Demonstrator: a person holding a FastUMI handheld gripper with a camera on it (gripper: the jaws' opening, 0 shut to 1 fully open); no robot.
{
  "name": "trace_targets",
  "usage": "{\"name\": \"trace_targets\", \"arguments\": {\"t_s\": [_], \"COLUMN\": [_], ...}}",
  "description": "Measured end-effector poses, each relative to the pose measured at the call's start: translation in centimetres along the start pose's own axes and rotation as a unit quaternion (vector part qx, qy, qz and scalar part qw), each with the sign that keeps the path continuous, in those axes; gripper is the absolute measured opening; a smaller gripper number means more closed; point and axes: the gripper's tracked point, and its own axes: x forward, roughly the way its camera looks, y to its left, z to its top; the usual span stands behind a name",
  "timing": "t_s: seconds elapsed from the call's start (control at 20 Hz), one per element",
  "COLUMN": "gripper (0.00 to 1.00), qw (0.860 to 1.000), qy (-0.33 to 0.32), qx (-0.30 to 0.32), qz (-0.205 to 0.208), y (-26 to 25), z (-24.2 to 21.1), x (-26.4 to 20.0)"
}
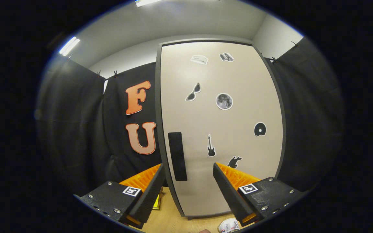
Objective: Open the shoe cabinet door, grab the shoes and put them into the shoe cabinet, then close the shoe cabinet door.
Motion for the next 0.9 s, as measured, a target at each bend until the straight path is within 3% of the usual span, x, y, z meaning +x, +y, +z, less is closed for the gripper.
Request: {"name": "trace_targets", "arguments": {"t_s": [0.55,0.9], "gripper": [0.93,0.69], "qw": [1.0,0.999], "qy": [-0.008,0.006], "qx": [-0.015,-0.037], "qz": [0.009,0.005], "y": [1.9,2.8], "z": [-1.3,-2.5], "x": [6.5,9.1]}}
